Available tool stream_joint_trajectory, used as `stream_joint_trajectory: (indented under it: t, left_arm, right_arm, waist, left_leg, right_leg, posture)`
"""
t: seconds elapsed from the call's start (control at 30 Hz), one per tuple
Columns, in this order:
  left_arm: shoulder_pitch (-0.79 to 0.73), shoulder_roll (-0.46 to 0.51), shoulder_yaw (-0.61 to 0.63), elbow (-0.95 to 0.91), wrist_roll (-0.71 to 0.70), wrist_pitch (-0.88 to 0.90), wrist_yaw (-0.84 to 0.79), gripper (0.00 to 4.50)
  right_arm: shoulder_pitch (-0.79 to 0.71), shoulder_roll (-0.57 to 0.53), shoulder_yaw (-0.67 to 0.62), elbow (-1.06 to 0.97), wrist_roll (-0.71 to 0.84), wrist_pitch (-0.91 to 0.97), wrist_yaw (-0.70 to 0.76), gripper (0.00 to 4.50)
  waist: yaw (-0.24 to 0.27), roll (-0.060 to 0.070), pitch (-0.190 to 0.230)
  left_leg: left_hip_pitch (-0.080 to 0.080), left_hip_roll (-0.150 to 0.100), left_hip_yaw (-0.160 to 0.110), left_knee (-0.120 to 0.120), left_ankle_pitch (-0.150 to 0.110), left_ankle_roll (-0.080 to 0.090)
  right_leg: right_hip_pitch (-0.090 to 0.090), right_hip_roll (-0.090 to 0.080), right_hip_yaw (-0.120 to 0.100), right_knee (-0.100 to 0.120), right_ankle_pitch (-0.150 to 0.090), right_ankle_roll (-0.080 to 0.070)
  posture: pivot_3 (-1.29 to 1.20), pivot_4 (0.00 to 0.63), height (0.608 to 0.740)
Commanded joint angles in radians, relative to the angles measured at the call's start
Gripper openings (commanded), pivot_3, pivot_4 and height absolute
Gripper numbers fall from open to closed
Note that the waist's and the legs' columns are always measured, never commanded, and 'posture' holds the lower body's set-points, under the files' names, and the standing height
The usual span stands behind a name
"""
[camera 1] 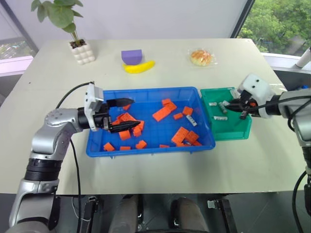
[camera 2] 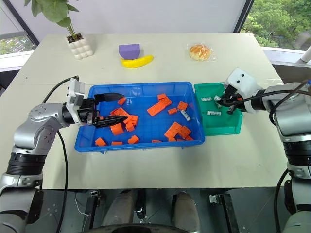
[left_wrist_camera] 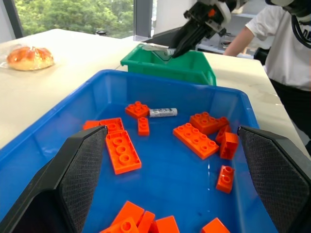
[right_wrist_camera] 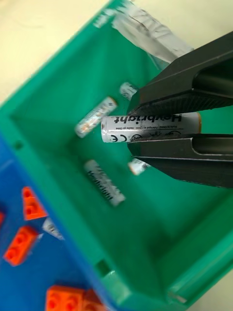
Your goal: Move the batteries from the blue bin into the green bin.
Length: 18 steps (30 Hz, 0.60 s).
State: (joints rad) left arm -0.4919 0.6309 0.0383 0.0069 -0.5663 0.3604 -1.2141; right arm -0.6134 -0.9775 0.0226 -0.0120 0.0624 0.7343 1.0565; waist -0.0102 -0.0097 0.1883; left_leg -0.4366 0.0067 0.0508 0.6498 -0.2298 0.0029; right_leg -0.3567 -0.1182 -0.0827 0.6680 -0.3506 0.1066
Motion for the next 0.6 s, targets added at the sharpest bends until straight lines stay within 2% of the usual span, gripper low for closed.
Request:
stream_joint_trajectory:
  t: [0.03, 0.27, 0.33, 0.47, 0.5, 0.57, 0.6]
  left_arm:
    - [-0.017, 0.001, 0.005, -0.011, 0.008, -0.021, -0.006, 4.50]
    - [0.001, 0.006, 0.016, -0.028, 0.007, -0.016, 0.003, 4.50]
    - [0.006, 0.007, 0.018, -0.031, 0.007, -0.016, 0.006, 4.50]
    - [0.012, 0.009, 0.021, -0.038, 0.004, -0.011, 0.014, 4.50]
    - [0.014, 0.010, 0.022, -0.041, 0.003, -0.010, 0.016, 4.50]
    - [0.017, 0.011, 0.022, -0.043, 0.002, -0.009, 0.019, 4.50]
    - [0.019, 0.012, 0.022, -0.044, 0.002, -0.009, 0.020, 4.50]
  right_arm:
    - [-0.008, -0.022, -0.033, -0.007, 0.008, -0.015, -0.025, 0.05]
    - [-0.004, -0.018, -0.019, 0.012, 0.009, -0.027, -0.042, 0.05]
    - [-0.007, -0.015, -0.016, 0.011, 0.012, -0.024, -0.043, 1.10]
    - [-0.017, -0.010, -0.006, 0.020, 0.006, -0.033, -0.050, 2.78]
    - [-0.020, -0.009, -0.005, 0.022, 0.005, -0.035, -0.053, 3.40]
    - [-0.029, -0.005, 0.000, 0.028, -0.001, -0.038, -0.064, 4.33]
    - [-0.035, -0.002, 0.001, 0.031, -0.004, -0.038, -0.072, 4.46]
  waist:
    - [0.000, 0.000, 0.000]
    - [0.000, 0.000, 0.000]
    - [0.000, 0.000, 0.000]
    - [0.001, 0.000, 0.000]
    - [0.001, 0.000, 0.000]
    - [0.000, 0.000, 0.000]
    - [0.000, 0.000, 0.000]
  left_leg:
    - [0.000, 0.000, 0.000, 0.000, 0.000, 0.000]
    - [0.000, 0.000, 0.000, 0.000, 0.000, 0.000]
    - [0.000, 0.000, 0.000, 0.000, 0.000, 0.000]
    - [0.000, 0.000, 0.000, 0.000, 0.000, 0.000]
    - [0.000, 0.000, 0.000, 0.000, 0.000, 0.000]
    - [0.000, 0.000, 0.000, 0.000, 0.000, 0.000]
    - [0.000, 0.000, 0.000, 0.000, 0.000, 0.000]
  right_leg:
    - [0.000, 0.000, 0.000, 0.000, 0.000, 0.000]
    - [0.000, 0.000, 0.000, 0.000, 0.000, 0.000]
    - [0.000, 0.000, 0.000, 0.000, 0.000, 0.000]
    - [0.000, 0.000, 0.000, 0.000, 0.000, 0.000]
    - [0.000, 0.000, 0.000, 0.000, 0.000, 0.000]
    - [0.000, 0.000, 0.000, 0.000, 0.000, 0.000]
    - [0.000, 0.000, 0.000, 0.000, 0.000, 0.000]
  posture:
    - [0.00, 0.150, 0.739]
    - [0.00, 0.150, 0.739]
    - [0.00, 0.150, 0.739]
    - [0.00, 0.150, 0.739]
    - [0.00, 0.150, 0.739]
    - [0.00, 0.150, 0.739]
    - [0.00, 0.150, 0.739]
